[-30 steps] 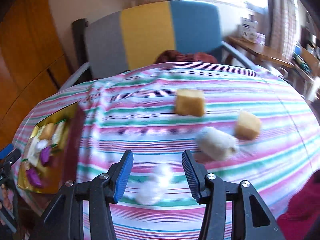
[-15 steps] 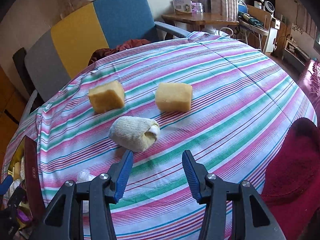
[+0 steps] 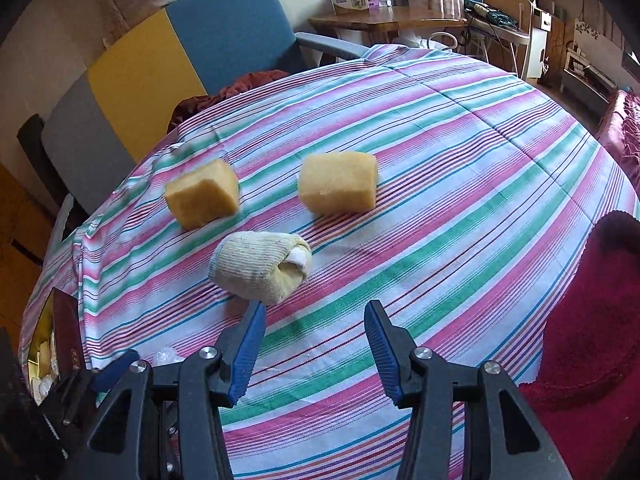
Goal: Organize objects
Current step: 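Move both tools back toward the sponges and sock roll, then grasp the plastic-wrapped white ball with the left tool while the right tool grasps the sock roll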
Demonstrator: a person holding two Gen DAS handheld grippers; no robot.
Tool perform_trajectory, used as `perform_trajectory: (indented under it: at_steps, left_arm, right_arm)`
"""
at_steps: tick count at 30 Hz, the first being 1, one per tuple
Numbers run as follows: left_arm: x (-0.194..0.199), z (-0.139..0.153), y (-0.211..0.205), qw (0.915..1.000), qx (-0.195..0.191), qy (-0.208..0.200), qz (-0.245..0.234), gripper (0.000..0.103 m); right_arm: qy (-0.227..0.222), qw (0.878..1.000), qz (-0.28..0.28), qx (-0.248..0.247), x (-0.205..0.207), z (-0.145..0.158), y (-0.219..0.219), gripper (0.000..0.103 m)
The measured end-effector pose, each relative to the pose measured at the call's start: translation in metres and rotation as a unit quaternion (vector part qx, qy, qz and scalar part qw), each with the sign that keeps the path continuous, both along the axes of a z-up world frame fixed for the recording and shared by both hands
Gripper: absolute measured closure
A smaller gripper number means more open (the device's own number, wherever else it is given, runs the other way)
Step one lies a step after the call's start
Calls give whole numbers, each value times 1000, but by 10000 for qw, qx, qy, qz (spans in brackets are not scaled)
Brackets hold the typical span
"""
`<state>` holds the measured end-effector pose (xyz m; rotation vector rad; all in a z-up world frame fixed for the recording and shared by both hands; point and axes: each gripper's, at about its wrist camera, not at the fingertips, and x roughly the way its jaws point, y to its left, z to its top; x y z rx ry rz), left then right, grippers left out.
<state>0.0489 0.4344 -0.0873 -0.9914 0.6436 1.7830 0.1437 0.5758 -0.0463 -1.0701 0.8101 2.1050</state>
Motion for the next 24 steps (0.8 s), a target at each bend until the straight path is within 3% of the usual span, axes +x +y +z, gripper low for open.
perform_trajectory:
  at_steps: [5, 12, 15, 24]
  left_arm:
    - [-1, -5, -10, 9997, 230, 23, 31, 67]
    - [-18, -2, -39, 9970, 384, 76, 662, 67]
    - [-21, -6, -49, 9955, 385, 276, 819, 67]
    - [-22, -12, -55, 9941, 475, 443, 870, 65]
  right_arm:
    - [27, 10000, 14, -92, -2, -2, 4, 51]
    - [4, 9998, 12, -184, -2, -5, 6, 51]
    - [-31, 9998, 27, -208, -3, -6, 6, 51]
    - [-149, 9997, 68, -196, -6, -9, 4, 51]
